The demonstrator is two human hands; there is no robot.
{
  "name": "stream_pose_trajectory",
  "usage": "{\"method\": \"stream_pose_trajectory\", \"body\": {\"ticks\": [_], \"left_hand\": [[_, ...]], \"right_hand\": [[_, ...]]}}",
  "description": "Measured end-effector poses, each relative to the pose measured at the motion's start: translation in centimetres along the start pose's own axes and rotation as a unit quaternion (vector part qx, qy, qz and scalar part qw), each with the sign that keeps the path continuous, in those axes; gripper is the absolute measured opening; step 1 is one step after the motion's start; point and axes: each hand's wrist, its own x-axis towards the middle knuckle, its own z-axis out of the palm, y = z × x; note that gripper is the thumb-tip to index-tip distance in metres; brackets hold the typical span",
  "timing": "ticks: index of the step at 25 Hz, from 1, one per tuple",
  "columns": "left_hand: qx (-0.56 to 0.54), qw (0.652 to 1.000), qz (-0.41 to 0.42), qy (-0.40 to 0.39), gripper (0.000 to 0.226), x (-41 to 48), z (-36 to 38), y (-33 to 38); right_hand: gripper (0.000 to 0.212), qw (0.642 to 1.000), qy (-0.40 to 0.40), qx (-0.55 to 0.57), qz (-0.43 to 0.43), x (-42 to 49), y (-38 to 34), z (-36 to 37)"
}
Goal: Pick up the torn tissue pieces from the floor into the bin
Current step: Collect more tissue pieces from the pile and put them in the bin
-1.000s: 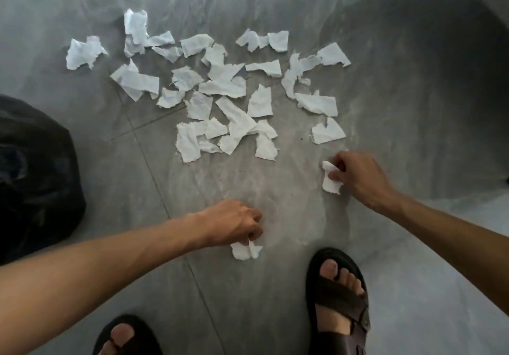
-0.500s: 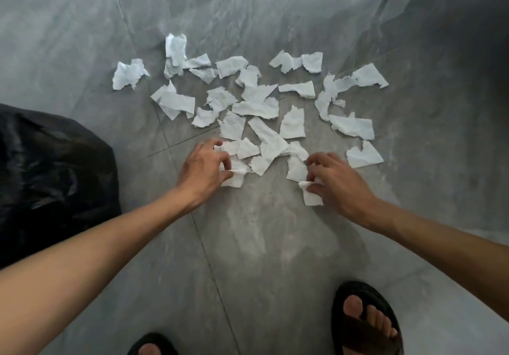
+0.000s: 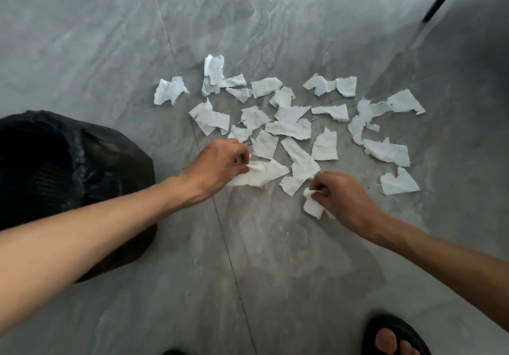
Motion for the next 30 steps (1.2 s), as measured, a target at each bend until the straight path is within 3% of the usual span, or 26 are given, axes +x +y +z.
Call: {"method": "stream_pose_trajectory", "body": {"ticks": [3,7,12,14,18,20,23,26,30], "left_hand": [[-0.017,1.0,0.006,0.01,0.012,-0.1,-6.1,0.8],[-0.086,0.993,-0.029,0.075,0.01,-2.2,-12.7,1.6],[-0.173,0.951,-0.069,0.247,0.011,-9.0,-19.8,-2.0],[-0.171,0.941,-0.098,0.275,0.013,-11.8,-21.0,-4.6],[-0.09,0.931,-0.234,0.266,0.009,-16.7,-19.9,-10.8],[-0.041,0.929,-0.302,0.21,0.008,-18.8,-18.0,-13.4],[-0.058,0.92,-0.37,0.114,0.014,-21.1,-15.3,-15.5],[-0.069,0.897,-0.412,0.148,0.031,-22.4,-14.8,-16.3],[-0.07,0.875,-0.42,0.23,0.033,-20.9,-16.9,-14.6]], "right_hand": [[0.009,0.987,0.054,0.125,0.082,2.3,-4.3,-2.5],[0.006,0.957,0.019,0.27,0.103,5.7,-10.8,-6.1],[0.011,0.958,-0.062,0.27,0.077,9.0,-20.9,-5.9],[0.014,0.96,-0.087,0.261,0.06,10.0,-24.3,-4.8],[0.011,0.951,-0.134,0.275,0.033,11.6,-30.2,-2.0],[0.007,0.942,-0.168,0.29,0.017,12.5,-33.0,-0.3],[0.005,0.928,-0.207,0.31,0.005,13.8,-36.3,2.4],[0.012,0.909,-0.273,0.313,0.023,15.1,-38.6,5.3],[0.031,0.878,-0.358,0.315,0.052,15.8,-39.0,6.1]]}}
